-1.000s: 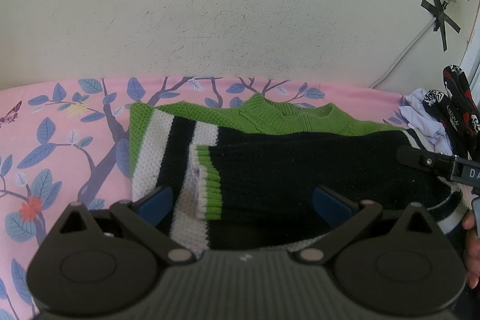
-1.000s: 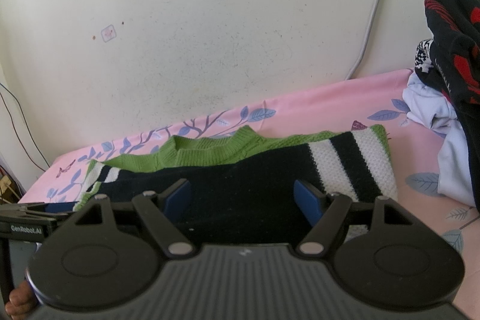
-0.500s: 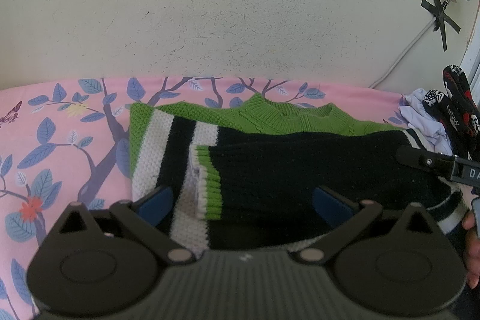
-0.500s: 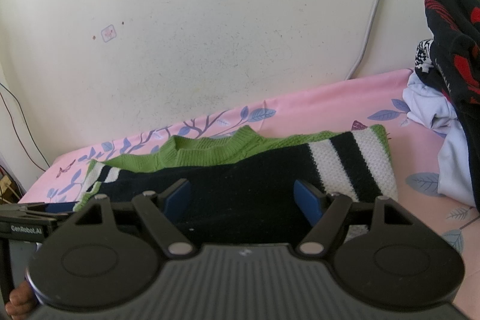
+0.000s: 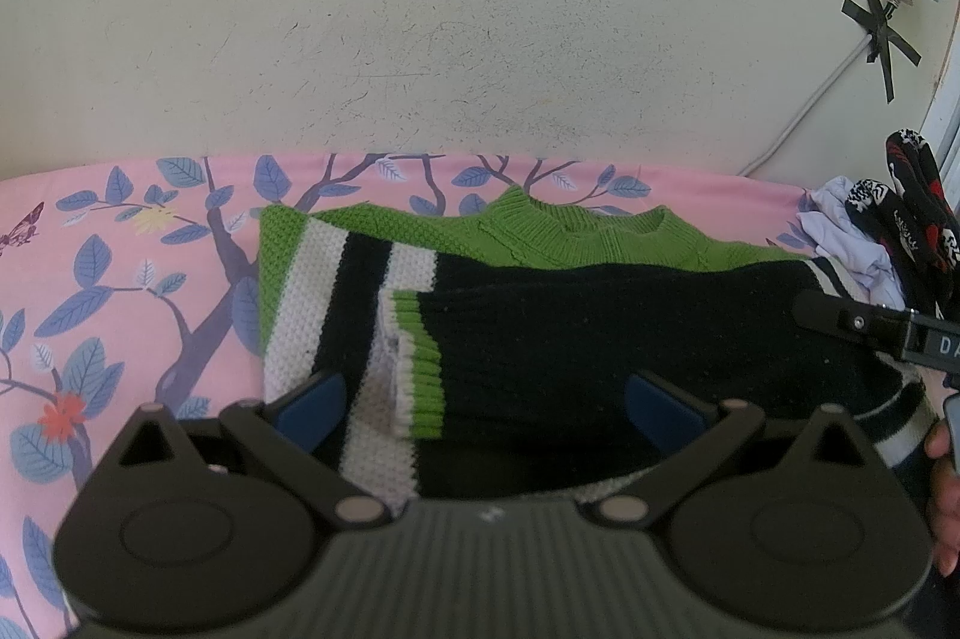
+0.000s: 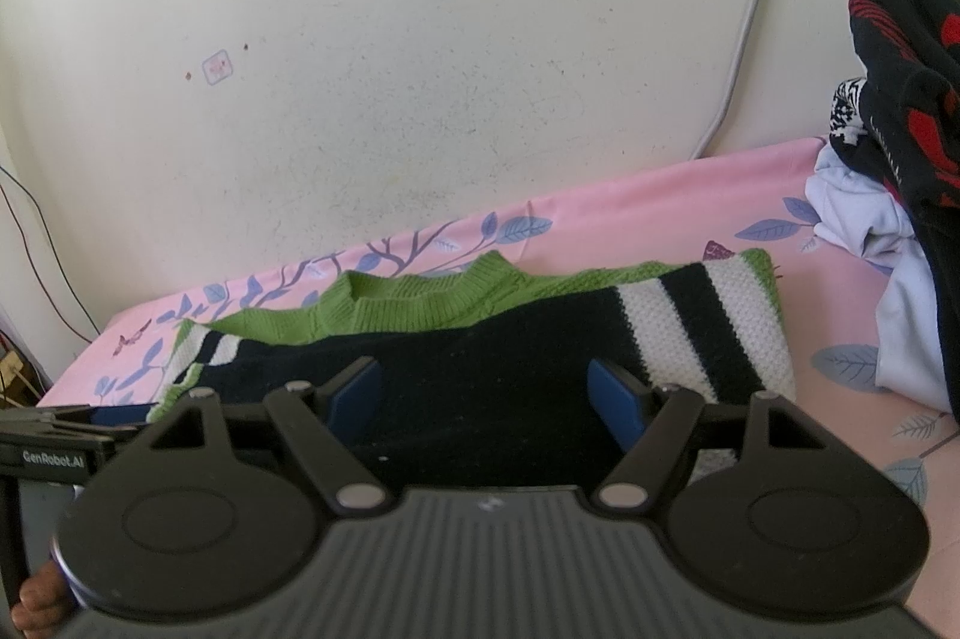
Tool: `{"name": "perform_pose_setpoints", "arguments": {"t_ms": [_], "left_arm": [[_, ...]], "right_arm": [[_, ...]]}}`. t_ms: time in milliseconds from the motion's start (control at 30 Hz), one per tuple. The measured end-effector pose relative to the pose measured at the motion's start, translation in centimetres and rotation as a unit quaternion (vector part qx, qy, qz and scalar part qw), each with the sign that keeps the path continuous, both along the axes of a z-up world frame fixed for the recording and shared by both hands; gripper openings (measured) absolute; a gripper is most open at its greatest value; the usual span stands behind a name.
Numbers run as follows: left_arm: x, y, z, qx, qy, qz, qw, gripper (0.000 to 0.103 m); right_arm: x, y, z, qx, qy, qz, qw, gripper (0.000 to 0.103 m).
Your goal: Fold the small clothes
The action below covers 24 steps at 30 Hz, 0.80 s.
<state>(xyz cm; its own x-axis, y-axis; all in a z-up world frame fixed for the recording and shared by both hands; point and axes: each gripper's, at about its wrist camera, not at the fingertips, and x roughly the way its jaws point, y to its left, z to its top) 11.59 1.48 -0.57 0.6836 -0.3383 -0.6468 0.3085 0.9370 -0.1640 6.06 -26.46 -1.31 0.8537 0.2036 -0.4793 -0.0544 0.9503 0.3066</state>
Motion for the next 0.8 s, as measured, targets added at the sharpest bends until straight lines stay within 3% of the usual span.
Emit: {"name": "perform_pose_setpoints", "arguments": {"t_ms": [800], "left_arm": [[0.00, -0.06, 0.03, 0.000, 0.000, 0.001, 1.0000, 0.103]], "right_arm": [[-0.23, -0.08, 0.03, 0.001, -0.006, 0.000, 1.000, 0.070]]}}
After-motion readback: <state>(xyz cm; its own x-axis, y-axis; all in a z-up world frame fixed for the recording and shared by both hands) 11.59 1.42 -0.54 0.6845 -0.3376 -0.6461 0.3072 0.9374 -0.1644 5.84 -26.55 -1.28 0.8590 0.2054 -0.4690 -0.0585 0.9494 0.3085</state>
